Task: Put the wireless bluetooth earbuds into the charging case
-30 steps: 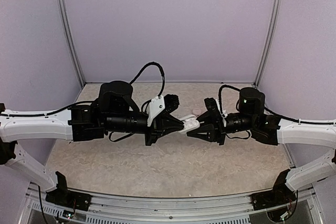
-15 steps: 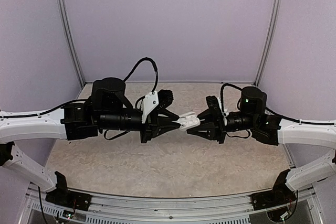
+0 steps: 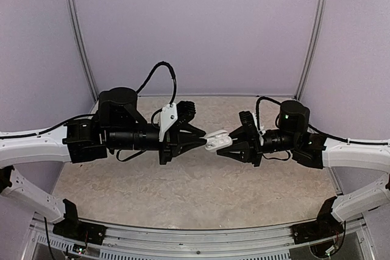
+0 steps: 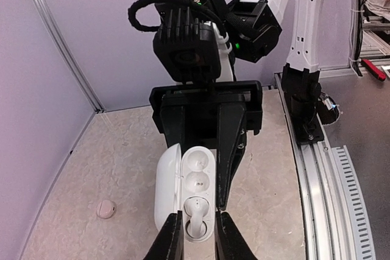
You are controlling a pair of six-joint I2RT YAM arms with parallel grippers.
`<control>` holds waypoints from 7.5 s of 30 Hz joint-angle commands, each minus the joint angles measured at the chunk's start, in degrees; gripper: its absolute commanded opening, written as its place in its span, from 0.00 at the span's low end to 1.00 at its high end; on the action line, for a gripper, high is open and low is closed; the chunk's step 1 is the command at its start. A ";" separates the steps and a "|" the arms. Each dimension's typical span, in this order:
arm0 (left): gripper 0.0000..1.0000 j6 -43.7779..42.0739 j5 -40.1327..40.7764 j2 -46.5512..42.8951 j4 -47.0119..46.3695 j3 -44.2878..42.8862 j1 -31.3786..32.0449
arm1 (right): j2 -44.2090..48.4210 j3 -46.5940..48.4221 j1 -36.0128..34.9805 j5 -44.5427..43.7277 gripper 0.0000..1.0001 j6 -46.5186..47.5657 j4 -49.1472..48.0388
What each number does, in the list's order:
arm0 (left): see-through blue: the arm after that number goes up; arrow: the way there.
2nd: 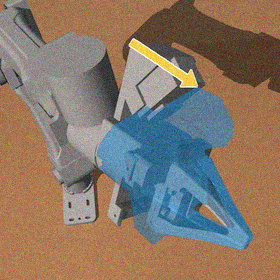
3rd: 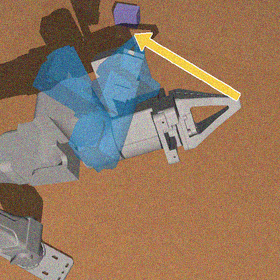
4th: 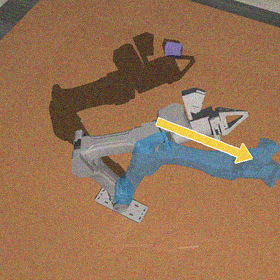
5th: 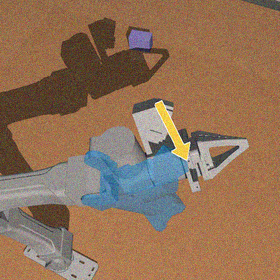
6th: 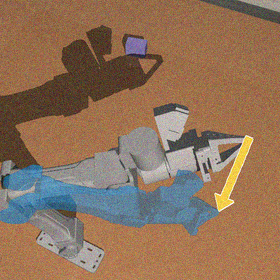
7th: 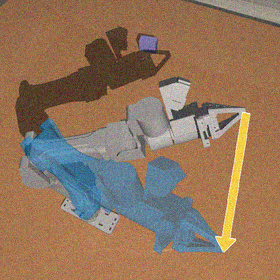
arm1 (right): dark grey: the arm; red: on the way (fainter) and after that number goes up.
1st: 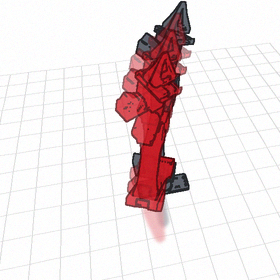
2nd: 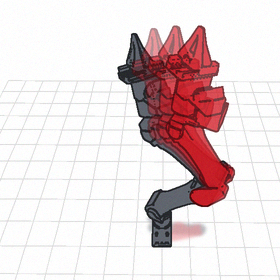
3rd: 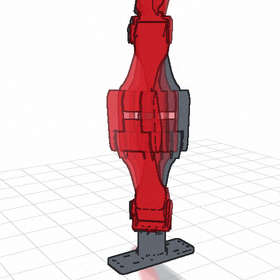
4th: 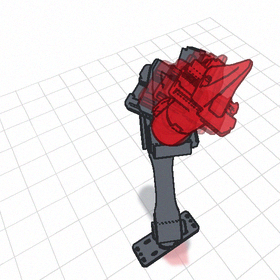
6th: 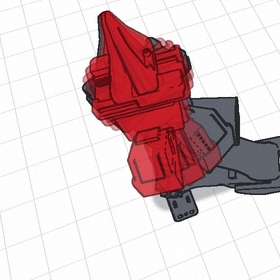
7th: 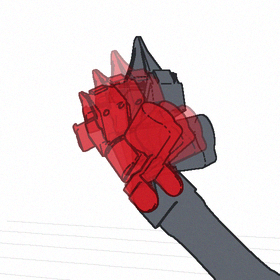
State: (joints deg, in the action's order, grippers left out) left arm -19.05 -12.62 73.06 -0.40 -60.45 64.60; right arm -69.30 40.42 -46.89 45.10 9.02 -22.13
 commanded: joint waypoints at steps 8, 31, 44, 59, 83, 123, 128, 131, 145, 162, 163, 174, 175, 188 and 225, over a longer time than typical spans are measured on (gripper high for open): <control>0.20 -1.38 1.91 3.12 -0.17 -0.85 0.88 | 0.82 0.19 -0.65 0.46 0.00 -0.93 -1.20; 0.05 -1.01 1.96 6.47 3.75 -3.19 0.35 | 1.18 0.09 -0.63 2.35 0.00 -0.84 -1.43; 0.00 -1.80 1.06 11.90 10.75 -7.24 0.72 | 1.31 0.64 -2.02 1.65 0.00 1.12 0.04; 0.12 -1.53 0.42 7.30 4.10 -2.57 -0.89 | 2.24 -2.03 -1.97 0.21 0.00 -0.83 -2.94; 0.38 34.99 12.30 1.68 7.88 4.84 -32.59 | 3.28 -3.69 1.60 -3.49 0.00 -3.18 -3.47; 0.58 20.95 -5.44 10.81 -11.38 -0.15 -7.38 | -6.05 3.83 0.73 -2.55 0.00 -7.41 4.81; 0.56 21.92 -2.84 11.58 -10.25 -0.67 -7.93 | -5.82 3.85 -0.02 -2.27 0.00 -6.04 5.04; 0.54 22.30 -2.76 11.41 -10.29 -0.79 -8.44 | -5.85 3.82 -0.32 -2.21 0.00 -5.52 5.36; 0.53 21.42 0.38 11.73 -6.03 -1.84 -10.82 | -3.63 1.77 -0.41 -2.35 0.00 -6.60 2.10; 0.62 49.57 20.67 0.17 0.98 15.76 -39.97 | -4.35 0.47 2.35 -2.34 0.00 -10.78 -0.34; 0.62 50.77 22.90 0.37 2.56 16.47 -40.67 | -4.35 0.40 2.40 -2.38 0.00 -10.77 -0.39; 0.59 50.90 30.59 10.18 1.81 19.38 -44.27 | -4.33 0.19 2.48 -2.60 0.00 -10.67 -0.28; 0.58 50.33 29.51 11.66 1.44 18.90 -44.65 | -4.35 0.26 2.46 -2.61 0.00 -10.67 -0.20; 0.55 48.18 29.18 22.68 0.84 15.95 -45.15 | -4.28 0.44 2.50 -3.09 0.00 -10.14 0.55; 0.24 24.22 -0.26 30.02 3.74 1.25 -18.60 | 0.00 -0.56 2.78 -4.18 0.00 -9.92 1.33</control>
State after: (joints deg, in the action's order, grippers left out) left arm 12.45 -1.80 101.78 -0.21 -57.93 42.57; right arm -71.88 40.69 -44.80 41.04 -0.95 -20.05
